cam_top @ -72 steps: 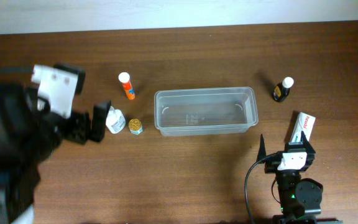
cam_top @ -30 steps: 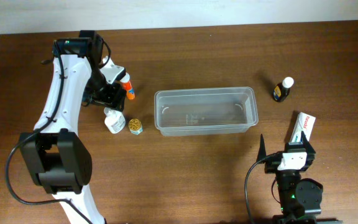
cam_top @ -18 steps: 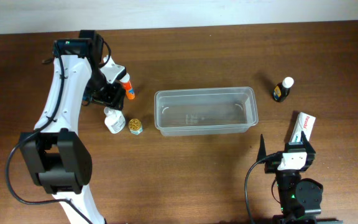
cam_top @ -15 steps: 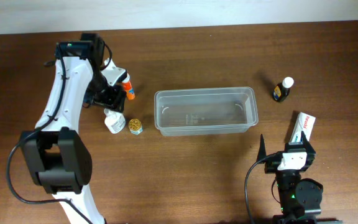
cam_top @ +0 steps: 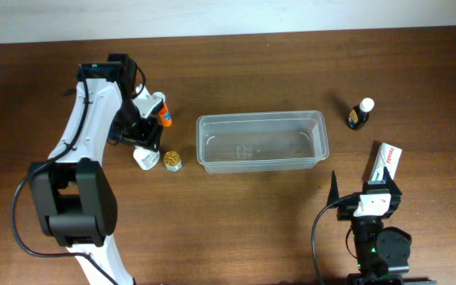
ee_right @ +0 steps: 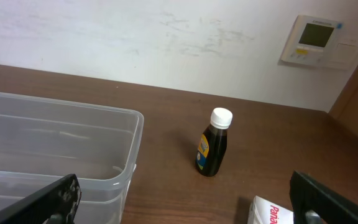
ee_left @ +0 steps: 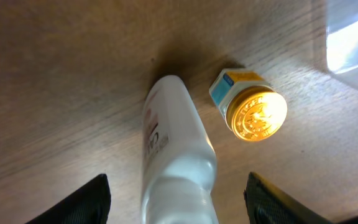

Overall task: Pack container
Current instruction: 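Move the left gripper down over the white squeeze bottle, then close the left gripper on the white bottle and lift it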

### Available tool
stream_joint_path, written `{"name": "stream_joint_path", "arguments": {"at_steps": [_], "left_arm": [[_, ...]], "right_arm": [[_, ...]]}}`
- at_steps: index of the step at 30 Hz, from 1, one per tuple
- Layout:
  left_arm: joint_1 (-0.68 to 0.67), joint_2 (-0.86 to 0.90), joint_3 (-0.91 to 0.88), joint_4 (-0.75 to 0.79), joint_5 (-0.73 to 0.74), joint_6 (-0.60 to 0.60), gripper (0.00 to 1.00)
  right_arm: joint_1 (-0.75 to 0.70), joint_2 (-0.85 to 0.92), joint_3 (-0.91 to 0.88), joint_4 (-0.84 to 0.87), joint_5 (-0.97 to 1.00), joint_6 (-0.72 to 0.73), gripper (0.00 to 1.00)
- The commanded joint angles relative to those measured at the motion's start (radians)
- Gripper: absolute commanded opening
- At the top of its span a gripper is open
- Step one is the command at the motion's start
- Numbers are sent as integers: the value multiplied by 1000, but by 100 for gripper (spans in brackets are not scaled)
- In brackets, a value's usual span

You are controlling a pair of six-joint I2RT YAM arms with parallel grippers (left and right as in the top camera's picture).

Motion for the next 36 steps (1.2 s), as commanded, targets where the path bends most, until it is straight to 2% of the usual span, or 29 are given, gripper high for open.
{"name": "stream_joint_path", "arguments": {"at_steps": [1, 4, 8, 10, 14, 20, 31, 36], "left_arm": [[5, 3, -38, 32, -16, -14, 70], [5, 3, -40, 38, -22, -14, 67], [5, 3, -40, 38, -21, -14, 52], [5, 3, -40, 38, -21, -14, 47], [5, 3, -40, 39, -18, -14, 44], [5, 3, -40, 38, -2, -14, 28], [5, 3, -32, 24, 4, -50, 24], [5, 3, 46, -41, -38, -116, 19]], "right_arm": [[8, -7, -5, -8, 16, 15, 98], [8, -7, -5, -8, 16, 15, 98], [8, -7, -5, -8, 16, 15, 98], [8, -7, -5, -8, 16, 15, 98], [8, -7, -5, -8, 16, 15, 98], [8, -7, -5, -8, 16, 15, 98], [8, -7, -5, -8, 16, 15, 98], [8, -7, -5, -8, 16, 15, 98]]}}
